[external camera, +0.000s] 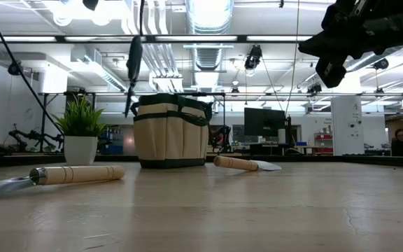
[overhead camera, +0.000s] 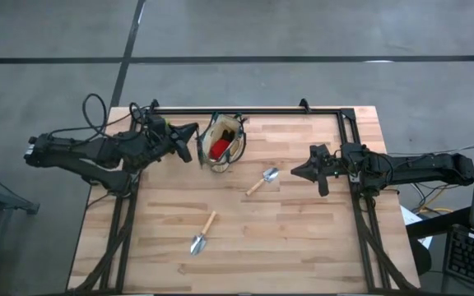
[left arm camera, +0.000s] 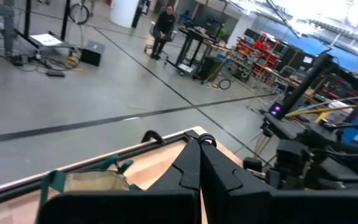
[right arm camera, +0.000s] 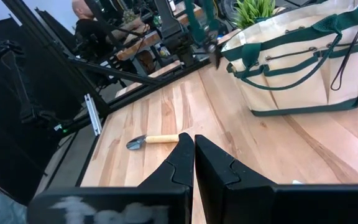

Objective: Pick & Place Garden tools in Gardening bag
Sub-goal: Put the green shear scissor into the green gardening bag

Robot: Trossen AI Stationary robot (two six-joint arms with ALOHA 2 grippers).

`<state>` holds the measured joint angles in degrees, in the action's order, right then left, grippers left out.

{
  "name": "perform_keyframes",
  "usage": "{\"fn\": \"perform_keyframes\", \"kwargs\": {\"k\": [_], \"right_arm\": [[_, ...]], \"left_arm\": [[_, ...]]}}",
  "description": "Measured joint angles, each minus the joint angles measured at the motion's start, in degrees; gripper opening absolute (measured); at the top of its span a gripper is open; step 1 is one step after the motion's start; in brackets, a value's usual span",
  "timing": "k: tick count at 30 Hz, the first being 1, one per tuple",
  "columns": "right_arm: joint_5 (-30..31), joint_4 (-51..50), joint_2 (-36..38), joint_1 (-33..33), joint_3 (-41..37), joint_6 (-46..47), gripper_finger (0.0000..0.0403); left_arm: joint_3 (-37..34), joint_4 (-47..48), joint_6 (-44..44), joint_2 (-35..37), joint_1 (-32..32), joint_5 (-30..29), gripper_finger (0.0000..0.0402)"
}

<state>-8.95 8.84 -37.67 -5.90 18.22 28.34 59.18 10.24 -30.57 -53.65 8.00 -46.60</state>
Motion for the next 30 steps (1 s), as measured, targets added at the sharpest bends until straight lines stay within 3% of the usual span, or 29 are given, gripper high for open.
{"fn": "perform_keyframes", "kwargs": {"k": [8,20,30], "right_arm": [[0.0,0.0,0.0,0.0,0.0,-0.3,0.0008],[0.0,-0.1,0.0,0.0,0.0,-2.4,0.0008],[0.0,-1.5,0.0,0.0,0.0,-2.9,0.0008]], "left_arm": [[0.0,-1.3,0.6,-0.5,-3.8,0.0,0.0],[2.3,-3.7,-4.4,-3.2,-5.7,5.6,0.0],[5.4,-3.2,2.0,-7.7,-5.9,5.6,0.0]]}}
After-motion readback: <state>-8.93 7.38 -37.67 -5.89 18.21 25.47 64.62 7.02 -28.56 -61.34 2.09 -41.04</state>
